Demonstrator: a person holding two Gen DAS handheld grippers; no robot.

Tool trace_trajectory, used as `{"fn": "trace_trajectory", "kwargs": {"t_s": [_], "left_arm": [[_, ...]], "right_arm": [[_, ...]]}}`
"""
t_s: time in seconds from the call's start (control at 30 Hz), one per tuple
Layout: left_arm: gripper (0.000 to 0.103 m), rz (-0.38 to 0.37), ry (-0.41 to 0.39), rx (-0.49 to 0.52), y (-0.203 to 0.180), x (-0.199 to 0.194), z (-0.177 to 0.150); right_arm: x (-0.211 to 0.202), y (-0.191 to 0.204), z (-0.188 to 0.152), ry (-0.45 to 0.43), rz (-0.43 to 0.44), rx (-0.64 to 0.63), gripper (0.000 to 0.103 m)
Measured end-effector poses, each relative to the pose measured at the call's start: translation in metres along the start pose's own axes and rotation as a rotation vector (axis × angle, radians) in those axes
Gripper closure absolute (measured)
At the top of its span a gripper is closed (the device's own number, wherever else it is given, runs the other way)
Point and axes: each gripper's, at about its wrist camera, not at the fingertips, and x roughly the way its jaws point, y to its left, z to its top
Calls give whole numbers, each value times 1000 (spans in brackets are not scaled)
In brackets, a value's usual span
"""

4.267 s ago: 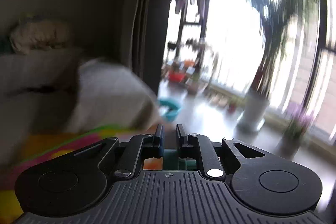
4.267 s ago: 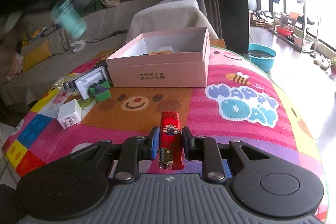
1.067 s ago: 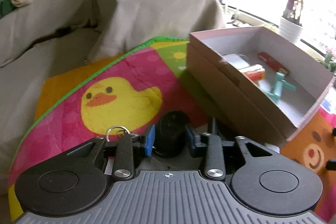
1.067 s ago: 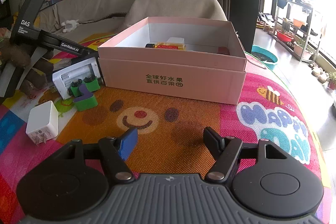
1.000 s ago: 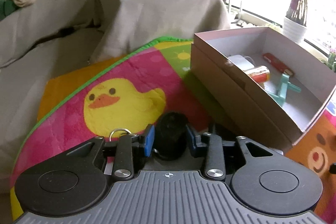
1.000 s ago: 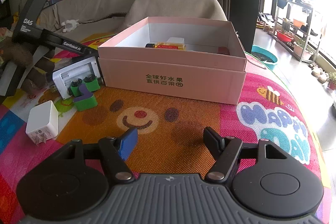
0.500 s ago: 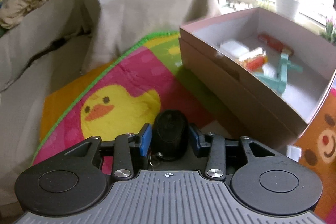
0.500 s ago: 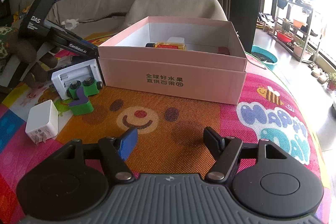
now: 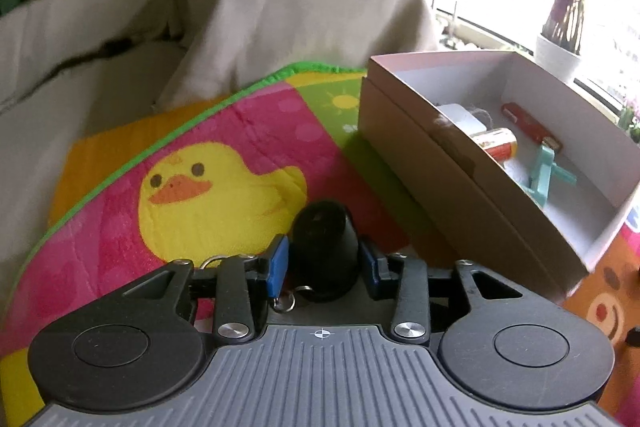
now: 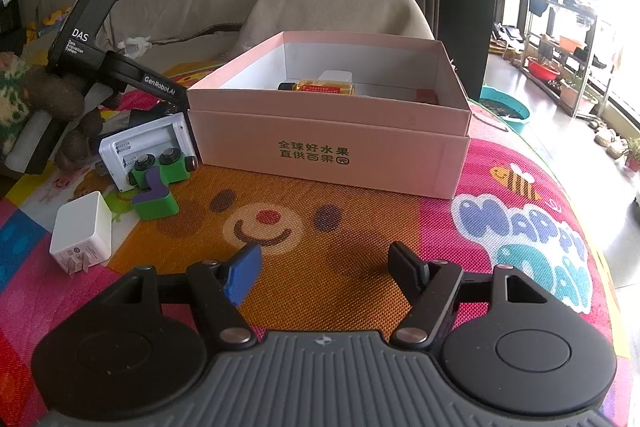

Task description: Organize rigid objects

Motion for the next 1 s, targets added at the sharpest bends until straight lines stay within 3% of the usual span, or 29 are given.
{"fn": "trace_trajectory", "kwargs": {"t_s": [0.1, 0.23, 0.27, 0.3, 0.5, 0.6, 0.7, 0.77, 0.87, 1.0], "left_arm": [[61, 31, -37, 4, -6, -15, -13], [62, -15, -126, -115, 3, -64, -26], [85, -30, -150, -141, 4, -79, -29], [89, -39, -177, -161, 4, -93, -31], [91, -95, -286, -200, -14, -169, -65], [91, -101, -256, -194, -24, -175, -85], [90, -15, -204, -154, -32, -167, -102], [89, 2, -141, -137, -34, -158, -111], [89, -58, -115, -150, -37, -154, -117], [87, -106, -160, -181, -43, -160, -114]], "right_arm": [[0, -1, 0, -1, 6, 5, 32], [0, -2, 1, -1, 9, 8, 32], [0, -2, 1, -1, 8, 7, 31], [0, -2, 1, -1, 7, 4, 31], [1, -1, 2, 5, 2, -8, 30], [2, 1, 2, 7, -3, -15, 30], [3, 3, 2, 9, -11, -25, 29], [4, 4, 2, 10, -15, -29, 29], [4, 5, 2, 11, -18, -30, 29], [4, 5, 2, 11, -18, -30, 29]]}}
